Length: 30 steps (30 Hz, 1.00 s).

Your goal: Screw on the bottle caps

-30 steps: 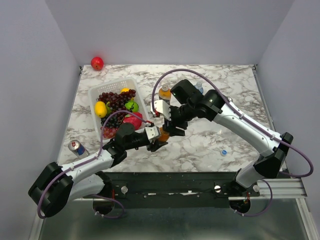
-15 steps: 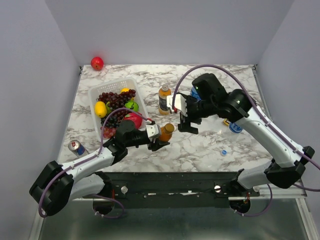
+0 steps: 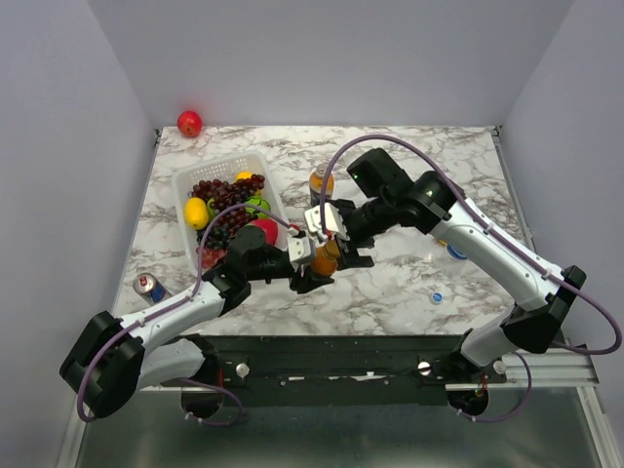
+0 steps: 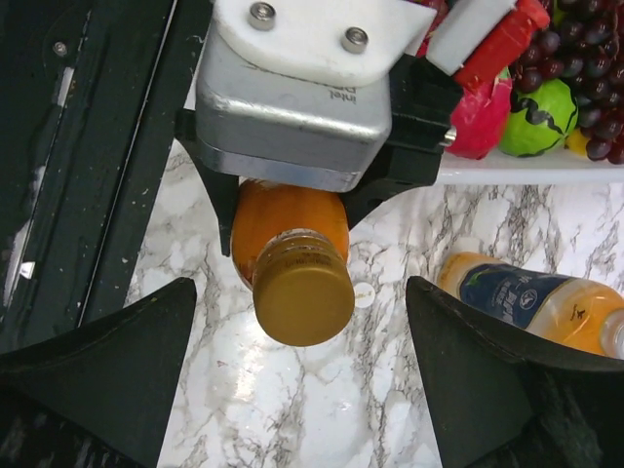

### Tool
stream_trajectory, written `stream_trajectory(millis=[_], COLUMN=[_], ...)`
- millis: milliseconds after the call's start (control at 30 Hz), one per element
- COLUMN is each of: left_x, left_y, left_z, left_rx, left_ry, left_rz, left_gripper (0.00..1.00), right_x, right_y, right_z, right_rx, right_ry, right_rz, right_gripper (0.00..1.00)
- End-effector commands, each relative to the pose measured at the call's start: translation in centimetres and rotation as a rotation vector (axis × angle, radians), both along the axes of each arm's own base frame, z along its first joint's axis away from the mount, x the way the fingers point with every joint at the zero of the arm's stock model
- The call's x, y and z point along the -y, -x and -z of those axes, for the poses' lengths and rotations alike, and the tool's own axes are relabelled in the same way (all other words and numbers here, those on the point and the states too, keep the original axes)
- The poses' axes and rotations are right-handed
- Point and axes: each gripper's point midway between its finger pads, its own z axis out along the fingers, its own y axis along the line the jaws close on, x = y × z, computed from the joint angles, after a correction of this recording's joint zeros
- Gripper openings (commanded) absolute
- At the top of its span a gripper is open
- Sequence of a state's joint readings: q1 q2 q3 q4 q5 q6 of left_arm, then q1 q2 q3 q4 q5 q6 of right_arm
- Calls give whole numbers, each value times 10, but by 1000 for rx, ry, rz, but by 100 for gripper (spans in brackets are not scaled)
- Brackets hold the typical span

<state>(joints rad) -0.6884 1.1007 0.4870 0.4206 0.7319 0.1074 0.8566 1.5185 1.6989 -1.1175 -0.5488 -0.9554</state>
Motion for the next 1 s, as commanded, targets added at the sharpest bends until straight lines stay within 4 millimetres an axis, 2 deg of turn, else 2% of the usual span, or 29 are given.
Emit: stream_trajectory(millis=[0,300,567,967], left_x=[2,-3,-5,-13], left_y=[0,-15,-19,-32], left_z=[-10,-21,-22,-25], left_rx=[9,-32,-21,-3], left_ry=[18,74,77,82], left_rz=[29,-50,-61,-110], left_gripper=[0,0,0,0], right_x=[-3,5,9,24], right_y=[15,14,11,12], right_z=[-2,11,16,26], right_rx=[13,31,23,3], right_ry=[-15,37,65,125], right_rz=[-84,-82,-38,26], right_gripper=[96,95,100,99])
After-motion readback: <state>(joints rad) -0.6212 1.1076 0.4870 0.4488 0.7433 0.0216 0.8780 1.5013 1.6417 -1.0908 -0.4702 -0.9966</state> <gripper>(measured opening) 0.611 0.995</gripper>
